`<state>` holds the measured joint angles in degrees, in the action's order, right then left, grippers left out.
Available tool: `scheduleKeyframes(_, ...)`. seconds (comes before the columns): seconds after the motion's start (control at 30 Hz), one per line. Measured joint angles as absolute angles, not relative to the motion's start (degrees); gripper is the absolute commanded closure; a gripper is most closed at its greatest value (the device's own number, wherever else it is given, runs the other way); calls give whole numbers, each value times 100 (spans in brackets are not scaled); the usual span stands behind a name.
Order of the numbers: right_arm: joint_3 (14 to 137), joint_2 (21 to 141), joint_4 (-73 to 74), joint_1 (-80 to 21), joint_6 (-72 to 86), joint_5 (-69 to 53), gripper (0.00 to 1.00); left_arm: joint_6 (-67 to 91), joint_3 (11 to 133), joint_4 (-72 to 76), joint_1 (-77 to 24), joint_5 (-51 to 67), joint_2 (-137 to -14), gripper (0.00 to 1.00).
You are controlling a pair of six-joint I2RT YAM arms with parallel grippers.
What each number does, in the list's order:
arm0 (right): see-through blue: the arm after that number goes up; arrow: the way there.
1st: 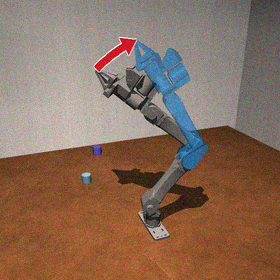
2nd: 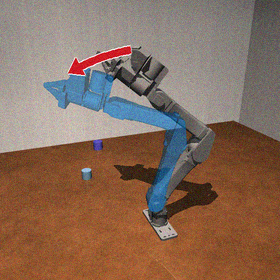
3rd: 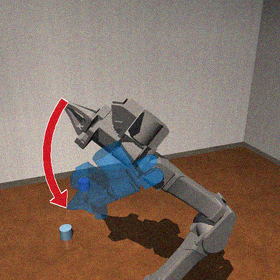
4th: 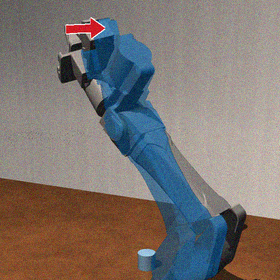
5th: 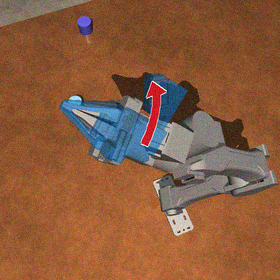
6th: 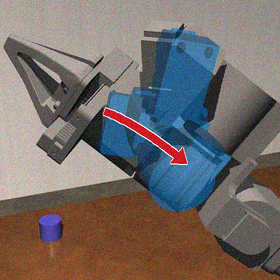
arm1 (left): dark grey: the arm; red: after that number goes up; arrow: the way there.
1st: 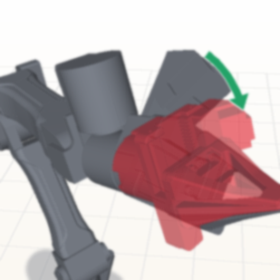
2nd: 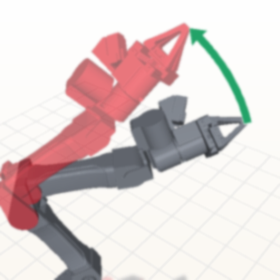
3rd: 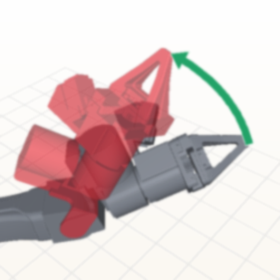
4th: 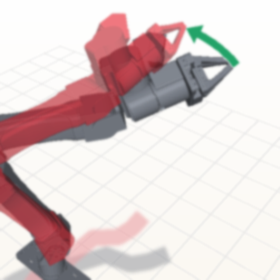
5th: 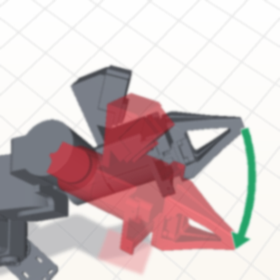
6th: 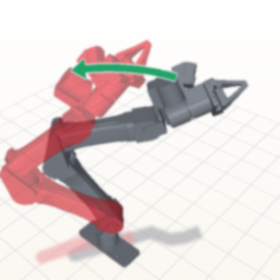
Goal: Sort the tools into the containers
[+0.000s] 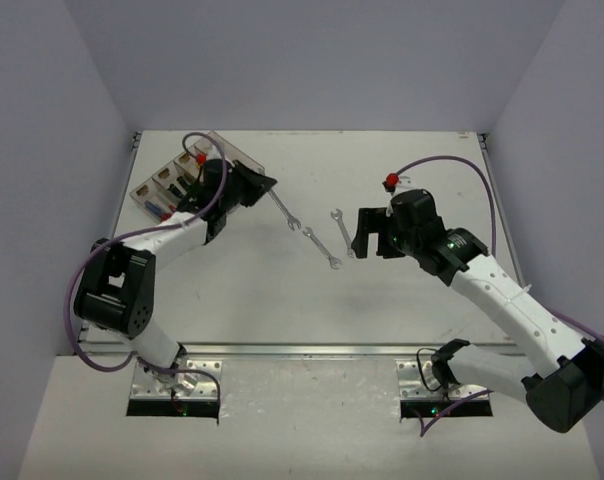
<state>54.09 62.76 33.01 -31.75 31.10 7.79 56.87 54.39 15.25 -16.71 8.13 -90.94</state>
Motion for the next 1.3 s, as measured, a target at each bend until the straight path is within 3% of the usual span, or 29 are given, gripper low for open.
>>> scheduleKeyframes(0.2, 4926, 6233, 3457, -2945, 3006, 979, 1, 5557, 7546, 538, -657, 10, -10130, 100)
scheduleKeyframes(0.5, 4453, 6262, 3173, -2943, 2850, 859, 1, 5276, 10140, -677, -286, -1035, -12440, 100)
scheduleKeyframes(0.77, 4184, 6250, 2876, -2941, 2796, 653, 1, 4957, 11110, -1542, -175, -1545, -13491, 98)
scheduleKeyframes(0.8, 4173, 6250, 2866, -2939, 2793, 630, 1, 4905, 11199, -1630, -166, -1601, -13530, 90)
scheduleKeyframes(0.87, 4162, 6250, 2835, -2939, 2781, 594, 1, 4803, 11319, -1697, -144, -1645, -13546, 63)
scheduleKeyframes(1.0, 4156, 6270, 2764, -2939, 2748, 572, 1, 4694, 11526, -1673, -126, -1641, -13546, 30)
scheduleKeyframes(1.1, 4156, 6308, 2723, -2939, 2736, 573, 1, 4671, 11570, -1670, -120, -1631, -13546, 17)
scheduleKeyframes(1.17, 4156, 6336, 2707, -2939, 2726, 576, 1, 4643, 11715, -1823, -119, -1623, -13564, 14)
scheduleKeyframes(1.2, 4156, 6356, 2700, -2939, 2718, 580, 1, 4632, 11845, -1927, -119, -1627, -13570, 2)
scheduleKeyframes(1.3, 4156, 6450, 2698, -2939, 2706, 594, 1, 4529, 12151, -1989, -118, -1628, -13553, 0)
